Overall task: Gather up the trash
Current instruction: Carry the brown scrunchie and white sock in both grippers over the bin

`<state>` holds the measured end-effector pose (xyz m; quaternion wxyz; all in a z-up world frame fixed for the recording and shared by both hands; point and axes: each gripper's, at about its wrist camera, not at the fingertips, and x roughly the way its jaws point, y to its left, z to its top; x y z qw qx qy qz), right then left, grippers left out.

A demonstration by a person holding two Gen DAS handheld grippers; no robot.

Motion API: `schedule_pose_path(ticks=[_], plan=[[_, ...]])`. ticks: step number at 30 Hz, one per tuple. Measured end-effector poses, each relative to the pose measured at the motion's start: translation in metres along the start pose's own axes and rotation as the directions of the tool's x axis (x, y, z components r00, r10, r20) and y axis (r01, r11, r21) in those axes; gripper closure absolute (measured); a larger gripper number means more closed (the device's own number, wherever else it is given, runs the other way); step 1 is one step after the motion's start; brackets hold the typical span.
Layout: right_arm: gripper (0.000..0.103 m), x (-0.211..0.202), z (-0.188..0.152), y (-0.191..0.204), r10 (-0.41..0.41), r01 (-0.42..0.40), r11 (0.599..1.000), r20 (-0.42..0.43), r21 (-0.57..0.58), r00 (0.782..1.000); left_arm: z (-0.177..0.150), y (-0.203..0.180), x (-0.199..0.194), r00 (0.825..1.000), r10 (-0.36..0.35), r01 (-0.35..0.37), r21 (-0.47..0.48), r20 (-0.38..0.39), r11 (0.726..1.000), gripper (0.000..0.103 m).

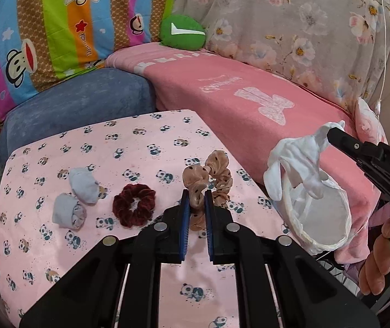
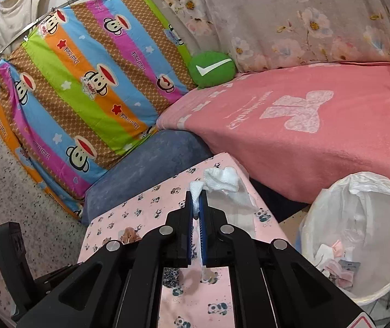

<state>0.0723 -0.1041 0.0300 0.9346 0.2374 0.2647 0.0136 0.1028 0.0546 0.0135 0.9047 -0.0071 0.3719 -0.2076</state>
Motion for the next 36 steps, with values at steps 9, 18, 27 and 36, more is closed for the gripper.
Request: schedule_pose_path(ticks=[9, 18, 27, 36], plan=[[0.097, -0.039, 0.015, -0.063, -0.070, 0.067, 0.996, 0.048, 0.054, 0.996, 0.006, -0.066, 0.015, 0.997, -0.074, 0.076, 0.087, -0.020, 0.993, 0.092], [0.097, -0.068, 0.015, -0.129, -0.141, 0.133, 0.984, 0.056, 0.117, 0.988, 0.008, -0.131, 0.033, 0.990, -0.133, 0.139, 0.182, -0.043, 0.973, 0.092], [0.097, -0.081, 0.013, -0.176, -0.182, 0.171, 0.972, 0.055, 0.162, 0.982, 0.007, -0.182, 0.055, 0.978, -0.187, 0.204, 0.251, -0.091, 0.946, 0.091], [0.097, -0.084, 0.010, -0.199, -0.202, 0.189, 0.965, 0.053, 0.183, 0.978, 0.002, -0.206, 0.078, 0.971, -0.196, 0.227, 0.268, -0.137, 0.936, 0.087]])
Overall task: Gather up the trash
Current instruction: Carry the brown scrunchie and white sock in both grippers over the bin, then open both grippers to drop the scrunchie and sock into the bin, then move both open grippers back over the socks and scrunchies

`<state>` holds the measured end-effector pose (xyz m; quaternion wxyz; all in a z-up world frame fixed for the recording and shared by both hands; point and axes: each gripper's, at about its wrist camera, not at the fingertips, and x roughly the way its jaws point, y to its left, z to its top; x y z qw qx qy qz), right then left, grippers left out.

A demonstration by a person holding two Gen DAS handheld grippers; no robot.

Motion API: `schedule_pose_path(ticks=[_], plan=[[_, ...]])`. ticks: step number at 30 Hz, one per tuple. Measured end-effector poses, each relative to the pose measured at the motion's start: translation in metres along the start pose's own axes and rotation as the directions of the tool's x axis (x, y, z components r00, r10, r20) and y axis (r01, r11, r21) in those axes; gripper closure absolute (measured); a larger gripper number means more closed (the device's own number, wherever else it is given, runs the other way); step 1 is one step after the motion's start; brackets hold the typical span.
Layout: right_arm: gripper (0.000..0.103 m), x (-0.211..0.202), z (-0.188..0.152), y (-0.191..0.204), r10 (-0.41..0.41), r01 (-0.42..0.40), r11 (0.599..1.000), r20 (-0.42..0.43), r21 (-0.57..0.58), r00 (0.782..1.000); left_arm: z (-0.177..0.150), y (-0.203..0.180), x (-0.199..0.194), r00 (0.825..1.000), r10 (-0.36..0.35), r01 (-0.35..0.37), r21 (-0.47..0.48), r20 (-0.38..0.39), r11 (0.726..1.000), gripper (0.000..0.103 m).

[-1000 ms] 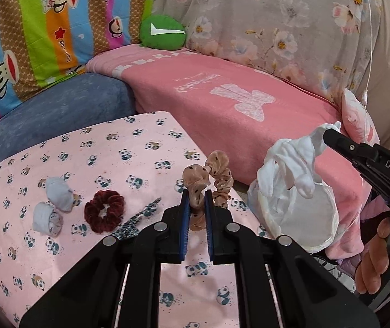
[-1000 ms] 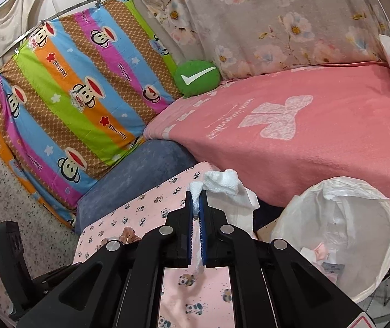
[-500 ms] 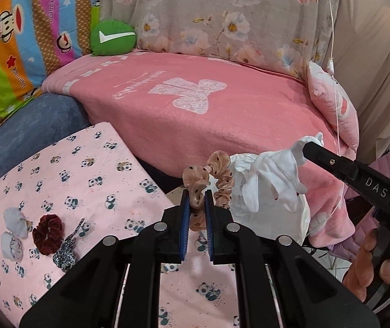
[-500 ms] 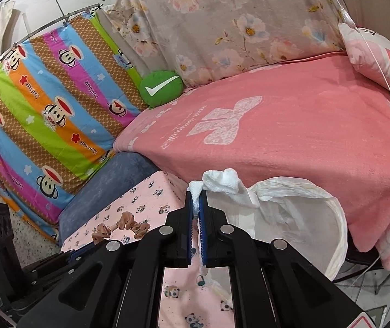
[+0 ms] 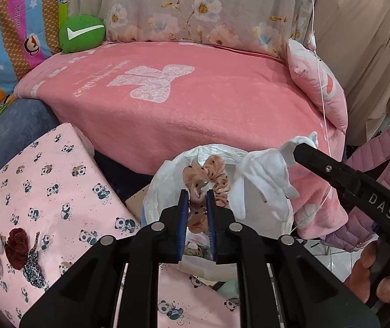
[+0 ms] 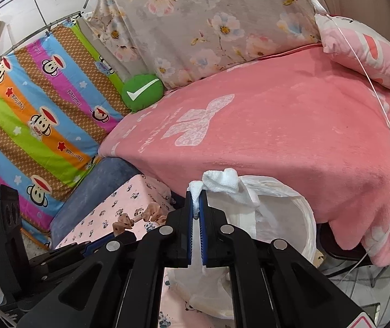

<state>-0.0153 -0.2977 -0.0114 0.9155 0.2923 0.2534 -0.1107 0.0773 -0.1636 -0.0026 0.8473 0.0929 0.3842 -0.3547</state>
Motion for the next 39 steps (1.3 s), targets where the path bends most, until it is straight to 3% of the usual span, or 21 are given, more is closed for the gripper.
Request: schedule_pose_path(ticks=[2, 4, 6, 12, 16, 32, 39], plan=[[0.097, 0.000, 0.000, -0.001, -0.004, 0.004, 1.000, 0.001, 0.002, 1.000, 0.000, -0.002, 0.001, 1.000, -0.004, 0.004, 0.001, 0.004, 1.000, 0.073], [0.097, 0.001, 0.000, -0.004, -0.008, 0.008, 1.000, 0.000, 0.007, 1.000, 0.001, -0.002, -0.003, 1.000, 0.012, -0.012, -0.005, 0.026, 1.000, 0.036], [0.096, 0.002, -0.001, -0.005, -0.013, 0.013, 1.000, -0.002, 0.008, 1.000, 0.001, -0.003, -0.010, 0.997, 0.028, -0.028, -0.005, 0.066, 1.000, 0.028], [0.090, 0.006, -0.001, -0.004, -0.009, 0.009, 1.000, -0.005, 0.013, 1.000, 0.003, 0.000, -0.017, 0.995, 0.056, -0.055, -0.007, 0.085, 0.998, 0.028], [0.080, 0.007, -0.004, 0.003, -0.006, 0.006, 1.000, -0.006, 0.006, 1.000, 0.001, 0.007, -0.020, 0.994, 0.065, -0.063, -0.024, 0.086, 0.998, 0.028], [0.067, 0.011, -0.023, 0.056, -0.030, 0.024, 0.994, -0.055, -0.109, 0.998, -0.016, 0.047, -0.052, 0.985, 0.127, -0.116, -0.092, 0.120, 0.989, 0.028], [0.065, 0.015, -0.041, 0.095, -0.092, 0.073, 0.973, -0.079, -0.221, 0.993, -0.029, 0.079, -0.064, 0.978, 0.174, -0.154, -0.159, 0.116, 0.975, 0.028]])
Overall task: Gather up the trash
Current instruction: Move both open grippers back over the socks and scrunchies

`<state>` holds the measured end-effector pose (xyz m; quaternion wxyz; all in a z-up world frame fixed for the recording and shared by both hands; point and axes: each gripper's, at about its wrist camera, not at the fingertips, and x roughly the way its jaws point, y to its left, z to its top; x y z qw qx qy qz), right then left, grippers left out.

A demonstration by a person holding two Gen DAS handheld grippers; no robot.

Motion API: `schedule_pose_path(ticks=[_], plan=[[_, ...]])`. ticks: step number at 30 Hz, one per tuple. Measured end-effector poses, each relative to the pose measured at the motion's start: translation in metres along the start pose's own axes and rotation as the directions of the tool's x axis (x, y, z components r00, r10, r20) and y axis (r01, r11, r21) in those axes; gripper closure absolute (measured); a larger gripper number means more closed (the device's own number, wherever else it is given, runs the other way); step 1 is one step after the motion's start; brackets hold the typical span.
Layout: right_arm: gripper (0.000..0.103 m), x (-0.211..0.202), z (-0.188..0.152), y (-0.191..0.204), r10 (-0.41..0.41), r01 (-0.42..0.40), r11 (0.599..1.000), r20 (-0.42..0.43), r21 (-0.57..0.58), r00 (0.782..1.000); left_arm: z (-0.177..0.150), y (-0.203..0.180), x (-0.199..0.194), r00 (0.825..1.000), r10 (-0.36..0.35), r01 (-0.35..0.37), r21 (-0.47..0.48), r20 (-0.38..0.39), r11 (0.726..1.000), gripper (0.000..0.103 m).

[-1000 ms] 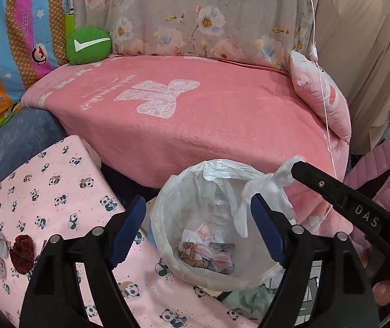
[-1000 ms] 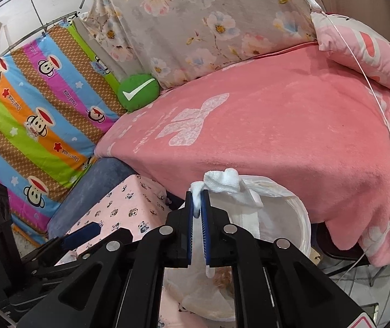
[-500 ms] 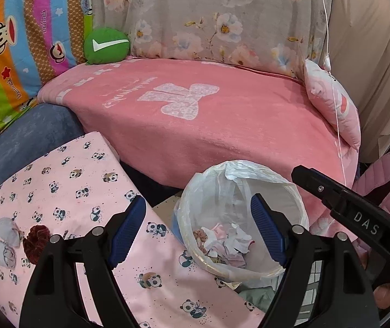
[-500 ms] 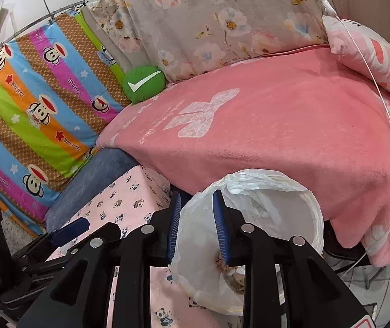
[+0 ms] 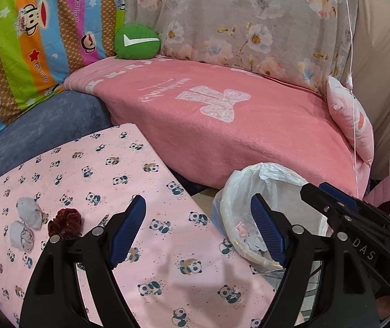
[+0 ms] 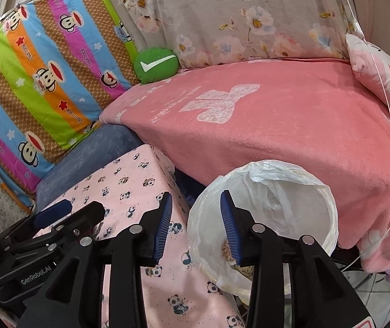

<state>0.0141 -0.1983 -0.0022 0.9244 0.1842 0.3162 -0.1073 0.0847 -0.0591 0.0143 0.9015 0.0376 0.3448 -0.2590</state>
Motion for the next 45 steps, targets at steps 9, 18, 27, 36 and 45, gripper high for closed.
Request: schedule_pose_path(ticks=[9, 18, 27, 36, 45], plan=[[0.063, 0.009, -0.014, 0.039, -0.012, 0.008, 0.997, -0.045, -0.081, 0.999, -0.012, 0.047, -0.010, 0.998, 0.068, -0.069, -0.064, -0.009, 0.996, 0.028], [0.057, 0.024, -0.033, 0.088, 0.011, -0.025, 0.989, -0.093, -0.149, 0.996, -0.029, 0.103, -0.016, 0.988, 0.148, -0.152, -0.147, -0.039, 0.977, 0.023], [0.045, 0.042, -0.060, 0.142, 0.039, -0.068, 0.978, -0.148, -0.199, 0.988, -0.053, 0.168, -0.020, 0.967, 0.239, -0.253, -0.221, -0.090, 0.942, 0.014], [0.041, 0.069, -0.086, 0.187, 0.060, -0.105, 0.970, -0.202, -0.221, 0.978, -0.078, 0.232, -0.016, 0.936, 0.316, -0.348, -0.260, -0.157, 0.901, 0.013], [0.040, 0.105, -0.108, 0.226, 0.065, -0.134, 0.958, -0.264, -0.252, 0.962, -0.089, 0.279, -0.003, 0.921, 0.333, -0.380, -0.279, -0.202, 0.882, 0.013]])
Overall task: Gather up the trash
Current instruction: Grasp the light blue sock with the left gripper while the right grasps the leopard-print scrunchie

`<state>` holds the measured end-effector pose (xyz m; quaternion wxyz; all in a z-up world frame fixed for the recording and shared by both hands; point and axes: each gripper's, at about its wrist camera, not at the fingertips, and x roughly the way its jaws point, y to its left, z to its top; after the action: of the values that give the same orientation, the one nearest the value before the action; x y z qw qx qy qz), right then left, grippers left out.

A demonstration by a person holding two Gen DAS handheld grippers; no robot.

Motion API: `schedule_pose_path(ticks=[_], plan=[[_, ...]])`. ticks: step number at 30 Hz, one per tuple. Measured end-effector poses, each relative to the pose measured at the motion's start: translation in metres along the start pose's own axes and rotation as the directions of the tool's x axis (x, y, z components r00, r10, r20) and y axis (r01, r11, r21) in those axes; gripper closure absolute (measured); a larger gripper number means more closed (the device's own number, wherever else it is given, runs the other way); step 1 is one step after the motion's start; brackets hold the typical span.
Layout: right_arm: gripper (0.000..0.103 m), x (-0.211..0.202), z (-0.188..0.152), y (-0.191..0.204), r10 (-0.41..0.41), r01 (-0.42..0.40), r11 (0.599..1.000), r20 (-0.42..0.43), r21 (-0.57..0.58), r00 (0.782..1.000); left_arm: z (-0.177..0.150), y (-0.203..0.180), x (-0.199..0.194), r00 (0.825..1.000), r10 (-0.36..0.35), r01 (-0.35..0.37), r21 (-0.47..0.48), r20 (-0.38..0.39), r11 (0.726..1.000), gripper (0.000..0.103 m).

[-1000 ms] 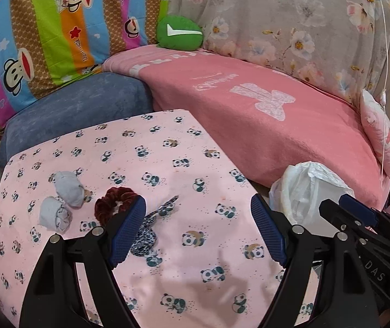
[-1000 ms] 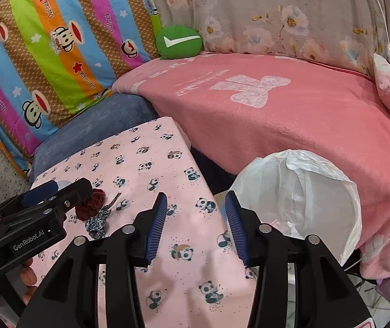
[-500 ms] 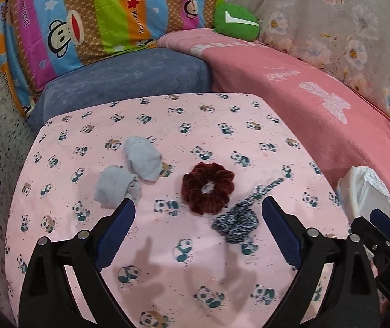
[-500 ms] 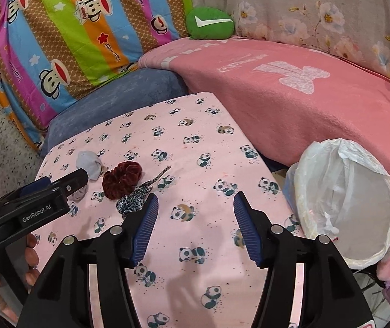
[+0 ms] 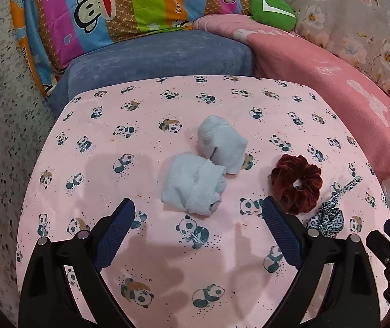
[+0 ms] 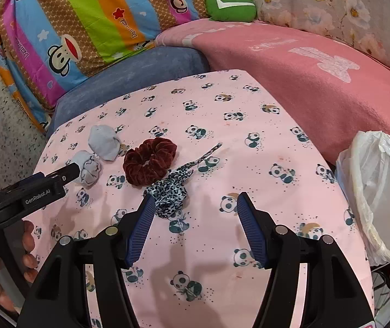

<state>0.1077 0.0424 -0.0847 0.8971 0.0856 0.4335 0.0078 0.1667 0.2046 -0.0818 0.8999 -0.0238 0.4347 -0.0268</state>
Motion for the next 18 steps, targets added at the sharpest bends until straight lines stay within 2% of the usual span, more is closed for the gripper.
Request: schedule_pose_path(ticks=[14, 17, 18], plan=[[0.039, 0.056, 0.004, 0.031, 0.015, -0.015, 1.000, -0.053, -0.006, 0.998, 0.012, 0.008, 0.037, 0.996, -0.074, 0.074, -0.018, -0.040, 0.997, 0.015], [0.039, 0.064, 0.004, 0.031, 0.014, -0.014, 1.000, -0.067, 0.002, 0.998, 0.011, 0.008, 0.042, 0.995, -0.089, 0.088, -0.017, -0.054, 0.996, 0.026], [0.039, 0.065, 0.005, 0.030, 0.014, -0.013, 1.000, -0.069, 0.003, 0.998, 0.010, 0.008, 0.045, 0.993, -0.101, 0.100, -0.021, -0.065, 0.995, 0.035]])
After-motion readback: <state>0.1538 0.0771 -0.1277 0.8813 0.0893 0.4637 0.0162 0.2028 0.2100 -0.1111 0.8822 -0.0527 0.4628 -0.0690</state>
